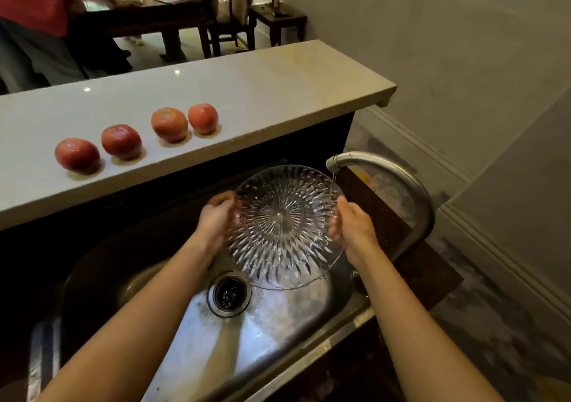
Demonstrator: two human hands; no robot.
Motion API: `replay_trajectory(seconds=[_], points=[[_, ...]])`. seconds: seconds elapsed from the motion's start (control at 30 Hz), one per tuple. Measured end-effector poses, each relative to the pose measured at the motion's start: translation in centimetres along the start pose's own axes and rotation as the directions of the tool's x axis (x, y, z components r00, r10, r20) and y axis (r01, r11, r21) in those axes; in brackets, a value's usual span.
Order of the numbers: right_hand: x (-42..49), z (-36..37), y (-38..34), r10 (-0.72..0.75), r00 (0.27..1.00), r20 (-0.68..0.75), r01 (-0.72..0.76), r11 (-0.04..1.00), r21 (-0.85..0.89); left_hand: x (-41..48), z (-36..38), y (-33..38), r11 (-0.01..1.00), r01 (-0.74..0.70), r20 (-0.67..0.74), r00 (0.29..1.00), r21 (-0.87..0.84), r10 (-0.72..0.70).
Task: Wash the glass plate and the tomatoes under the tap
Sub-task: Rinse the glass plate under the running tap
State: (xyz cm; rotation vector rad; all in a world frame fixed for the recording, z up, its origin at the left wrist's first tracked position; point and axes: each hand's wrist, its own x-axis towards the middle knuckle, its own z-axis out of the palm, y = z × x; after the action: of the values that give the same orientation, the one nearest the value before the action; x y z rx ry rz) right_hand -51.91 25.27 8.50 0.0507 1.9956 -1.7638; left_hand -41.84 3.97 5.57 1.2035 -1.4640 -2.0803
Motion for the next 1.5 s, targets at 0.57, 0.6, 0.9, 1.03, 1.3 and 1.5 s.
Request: replay_trajectory(seconds=[0.57, 0.6, 0.9, 1.03, 1.3, 1.5], points=[[-2.5, 1.1, -1.3, -0.084, 0.996, -0.043, 0.091, 0.975, 0.204, -0.9, 14.2, 2.4, 0.198, -0.655, 0.574, 0.743, 0.729, 0.344], [-2.6, 1.0, -1.4, -0.089, 0.995, -0.048, 0.098, 0.966, 0.239, 0.3, 13.6, 2.6, 0.261, -0.613, 0.53, 0.783, 0.746, 0.326], [-2.2, 0.0, -3.1, -0.119, 0.978, -0.174, 0.162, 0.952, 0.259, -4.1, 4.4, -4.5, 0.433, -0.558, 0.447, 0.829, 0.708, 0.337], [-1.7, 0.5, -3.5, -0.091, 0.975, -0.201, 0.146, 0.948, 0.283, -10.6, 6.6, -5.3, 0.24, -0.744, 0.592, 0.649, 0.623, 0.478], [-3.7, 1.3, -2.3, -0.076, 0.993, -0.088, 0.102, 0.93, 0.352, -1.8, 13.2, 3.1, 0.216, -0.705, 0.628, 0.703, 0.675, 0.334], [-3.7, 0.2, -2.8, -0.136, 0.982, -0.131, 0.174, 0.922, 0.346, 0.0, 5.6, 0.5, 0.492, -0.506, 0.446, 0.861, 0.709, 0.243]])
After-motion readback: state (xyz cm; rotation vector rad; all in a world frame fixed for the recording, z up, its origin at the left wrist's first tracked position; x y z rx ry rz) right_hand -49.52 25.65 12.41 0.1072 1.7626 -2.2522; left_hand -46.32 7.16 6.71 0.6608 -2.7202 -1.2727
